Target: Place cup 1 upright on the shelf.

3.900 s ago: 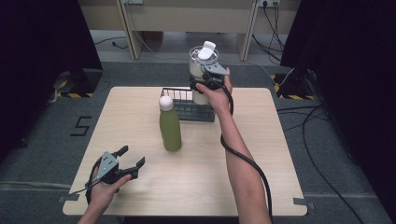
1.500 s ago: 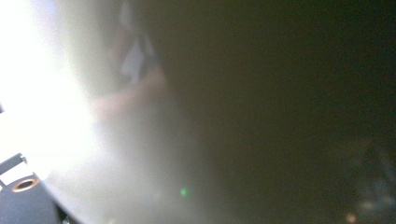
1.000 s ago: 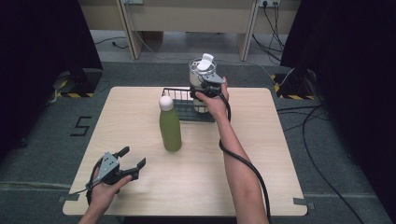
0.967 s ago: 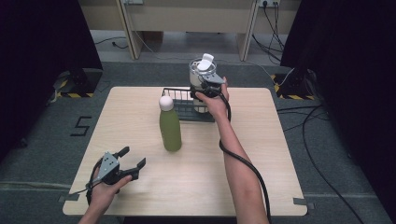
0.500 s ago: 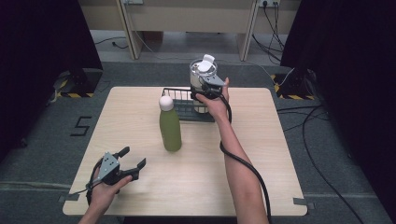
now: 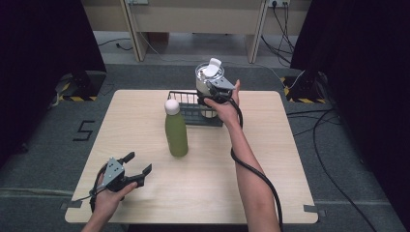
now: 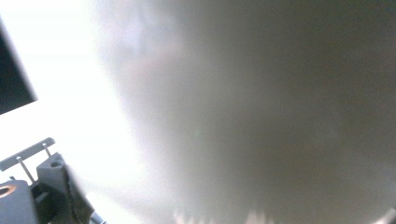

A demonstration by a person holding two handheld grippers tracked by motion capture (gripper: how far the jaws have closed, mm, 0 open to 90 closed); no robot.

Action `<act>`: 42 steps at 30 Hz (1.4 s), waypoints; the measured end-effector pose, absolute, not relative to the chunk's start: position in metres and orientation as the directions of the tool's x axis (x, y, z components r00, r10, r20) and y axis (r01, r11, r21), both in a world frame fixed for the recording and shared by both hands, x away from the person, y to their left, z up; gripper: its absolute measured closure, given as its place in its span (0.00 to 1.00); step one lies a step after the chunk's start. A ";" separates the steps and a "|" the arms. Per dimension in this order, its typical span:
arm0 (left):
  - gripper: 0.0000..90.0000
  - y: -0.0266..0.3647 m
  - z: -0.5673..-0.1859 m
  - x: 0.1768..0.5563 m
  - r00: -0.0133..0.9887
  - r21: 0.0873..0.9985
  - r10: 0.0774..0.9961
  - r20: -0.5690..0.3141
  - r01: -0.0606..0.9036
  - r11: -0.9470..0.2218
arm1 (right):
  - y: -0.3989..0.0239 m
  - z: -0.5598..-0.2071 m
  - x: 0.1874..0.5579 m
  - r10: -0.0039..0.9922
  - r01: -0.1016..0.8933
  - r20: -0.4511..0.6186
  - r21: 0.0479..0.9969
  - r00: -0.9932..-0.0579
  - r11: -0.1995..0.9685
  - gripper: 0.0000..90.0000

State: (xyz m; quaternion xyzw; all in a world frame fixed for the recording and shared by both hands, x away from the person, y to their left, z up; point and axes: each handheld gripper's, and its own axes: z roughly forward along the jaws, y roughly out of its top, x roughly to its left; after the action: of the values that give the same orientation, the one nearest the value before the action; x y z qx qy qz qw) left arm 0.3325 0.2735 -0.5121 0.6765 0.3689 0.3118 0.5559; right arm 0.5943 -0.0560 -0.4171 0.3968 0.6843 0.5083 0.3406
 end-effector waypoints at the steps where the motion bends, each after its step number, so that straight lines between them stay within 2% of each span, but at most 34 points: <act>1: 0.19 0.274 -0.512 0.332 0.533 0.982 0.846 0.013 0.153 -0.112 | -0.057 -0.417 0.593 0.887 0.195 -0.066 0.966 -0.456 0.172 0.03; 42: 0.16 0.269 -0.510 0.332 0.523 0.981 0.852 0.040 0.140 -0.131 | -0.104 -0.420 0.532 0.889 0.199 -0.066 0.964 -0.454 0.174 0.05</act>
State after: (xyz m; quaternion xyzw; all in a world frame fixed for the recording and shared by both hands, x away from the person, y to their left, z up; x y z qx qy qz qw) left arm 0.3322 0.2693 -0.5100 0.6786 0.3653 0.3245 0.5485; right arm 0.5323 -0.1036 -0.4203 0.3964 0.6862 0.5060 0.3406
